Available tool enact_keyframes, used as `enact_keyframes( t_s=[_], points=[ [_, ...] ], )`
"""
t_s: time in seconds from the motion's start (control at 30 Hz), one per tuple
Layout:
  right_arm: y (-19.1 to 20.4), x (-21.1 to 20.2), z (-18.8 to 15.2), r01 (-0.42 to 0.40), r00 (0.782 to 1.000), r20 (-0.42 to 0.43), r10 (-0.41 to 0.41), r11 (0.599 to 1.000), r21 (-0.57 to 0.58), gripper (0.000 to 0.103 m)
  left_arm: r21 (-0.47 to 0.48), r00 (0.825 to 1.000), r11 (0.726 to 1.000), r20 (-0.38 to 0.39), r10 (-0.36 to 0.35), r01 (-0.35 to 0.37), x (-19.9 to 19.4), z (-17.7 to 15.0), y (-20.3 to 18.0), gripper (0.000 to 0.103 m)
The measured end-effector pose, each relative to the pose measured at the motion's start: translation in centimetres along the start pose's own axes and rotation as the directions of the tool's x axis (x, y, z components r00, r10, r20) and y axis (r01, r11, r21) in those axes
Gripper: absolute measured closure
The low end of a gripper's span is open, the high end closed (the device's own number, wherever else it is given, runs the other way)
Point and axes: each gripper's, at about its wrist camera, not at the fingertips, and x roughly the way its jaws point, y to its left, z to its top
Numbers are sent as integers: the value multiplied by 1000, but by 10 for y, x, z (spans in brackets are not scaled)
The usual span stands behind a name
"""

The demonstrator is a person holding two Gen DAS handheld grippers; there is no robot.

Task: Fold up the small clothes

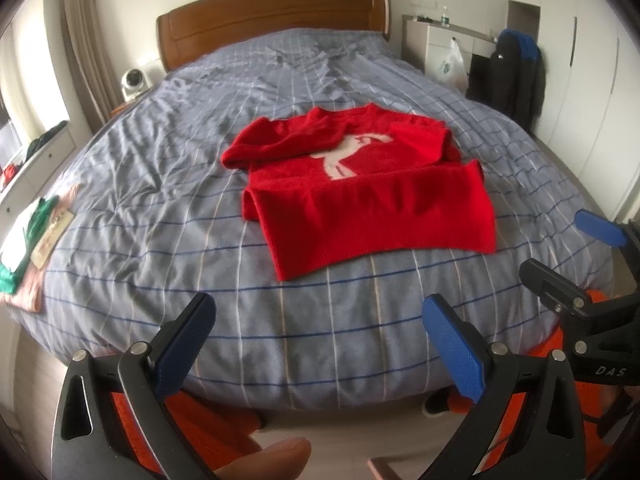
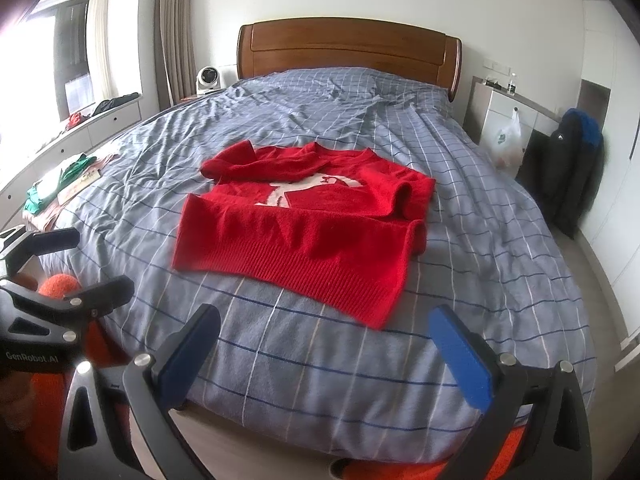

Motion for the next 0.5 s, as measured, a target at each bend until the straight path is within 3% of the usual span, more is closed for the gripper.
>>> enact_keyframes(
  t_s=[0.5],
  points=[
    [-3,4,-1,-8,1000,-10,8,1000,19,0,5,1000,1000,-14,-1,2,4,-3,1,0]
  ],
)
